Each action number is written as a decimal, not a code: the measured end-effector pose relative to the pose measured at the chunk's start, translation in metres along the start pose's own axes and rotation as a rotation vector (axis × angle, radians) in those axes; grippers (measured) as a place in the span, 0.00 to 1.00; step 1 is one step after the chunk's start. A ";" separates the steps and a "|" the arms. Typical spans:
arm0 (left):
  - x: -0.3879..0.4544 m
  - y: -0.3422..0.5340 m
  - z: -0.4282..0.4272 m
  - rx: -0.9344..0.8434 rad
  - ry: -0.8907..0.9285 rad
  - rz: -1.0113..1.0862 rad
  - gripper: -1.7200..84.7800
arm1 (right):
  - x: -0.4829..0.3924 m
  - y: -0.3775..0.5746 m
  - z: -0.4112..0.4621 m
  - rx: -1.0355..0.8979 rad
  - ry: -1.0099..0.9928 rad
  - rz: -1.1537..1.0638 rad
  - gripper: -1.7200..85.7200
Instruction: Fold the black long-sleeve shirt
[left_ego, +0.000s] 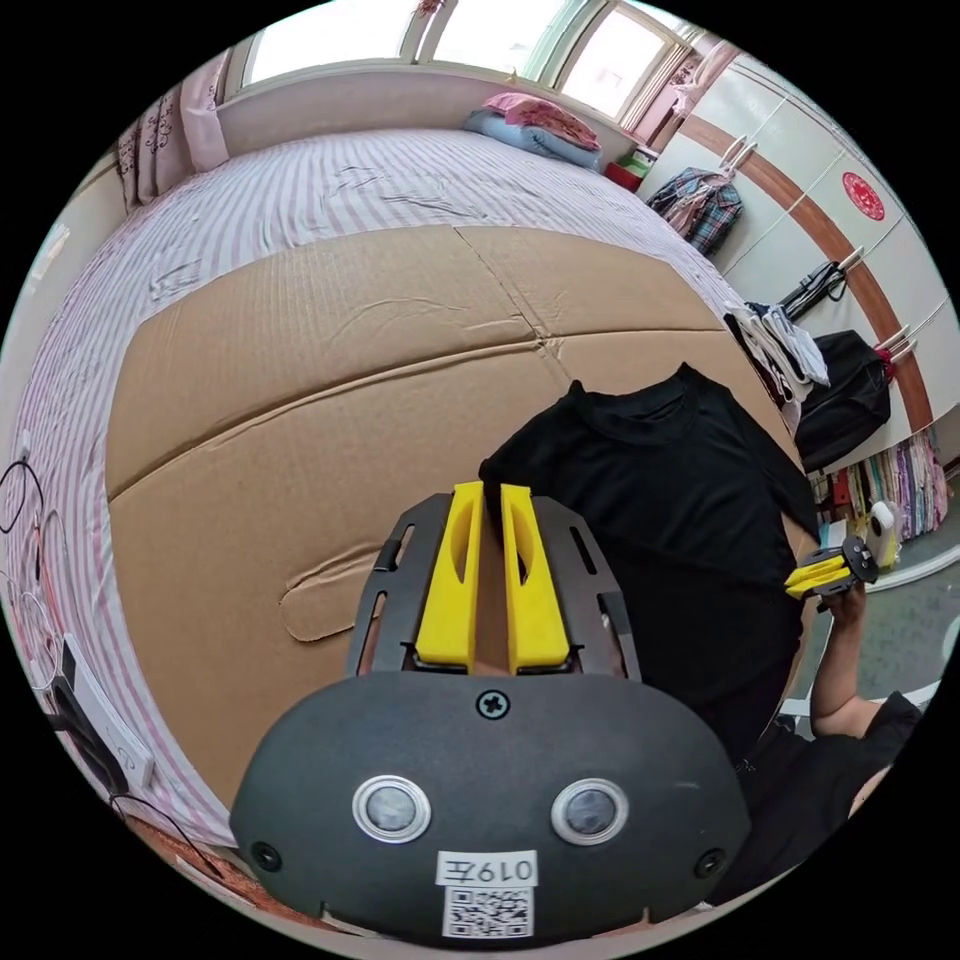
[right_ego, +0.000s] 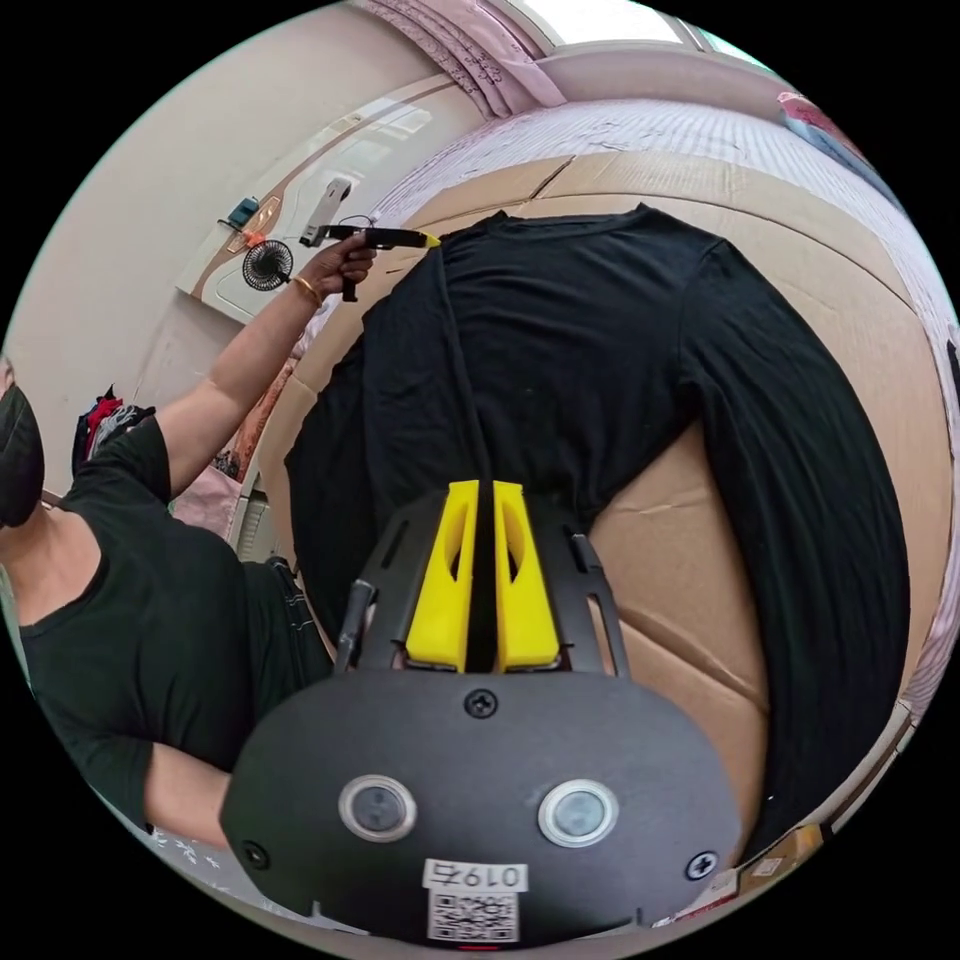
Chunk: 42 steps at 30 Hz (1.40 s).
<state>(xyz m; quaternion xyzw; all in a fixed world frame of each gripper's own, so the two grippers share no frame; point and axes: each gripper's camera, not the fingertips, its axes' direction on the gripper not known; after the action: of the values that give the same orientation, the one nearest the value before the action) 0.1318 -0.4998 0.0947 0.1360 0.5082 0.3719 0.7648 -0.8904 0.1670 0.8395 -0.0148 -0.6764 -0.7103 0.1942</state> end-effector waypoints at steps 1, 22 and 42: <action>0.001 0.006 -0.001 0.017 0.011 -0.003 0.03 | -0.005 0.001 -0.005 0.032 0.016 -0.010 0.03; 0.150 0.235 0.051 0.157 -0.308 0.572 0.09 | -0.109 -0.063 0.026 0.181 0.038 -0.236 0.01; 0.241 0.296 0.151 0.110 -0.645 0.661 0.02 | -0.117 -0.142 0.097 0.160 -0.031 -0.237 0.01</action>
<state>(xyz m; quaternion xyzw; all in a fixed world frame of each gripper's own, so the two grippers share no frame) 0.1874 -0.1004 0.1725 0.4399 0.1927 0.5069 0.7158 -0.8482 0.2920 0.6786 0.0696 -0.7309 -0.6717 0.0988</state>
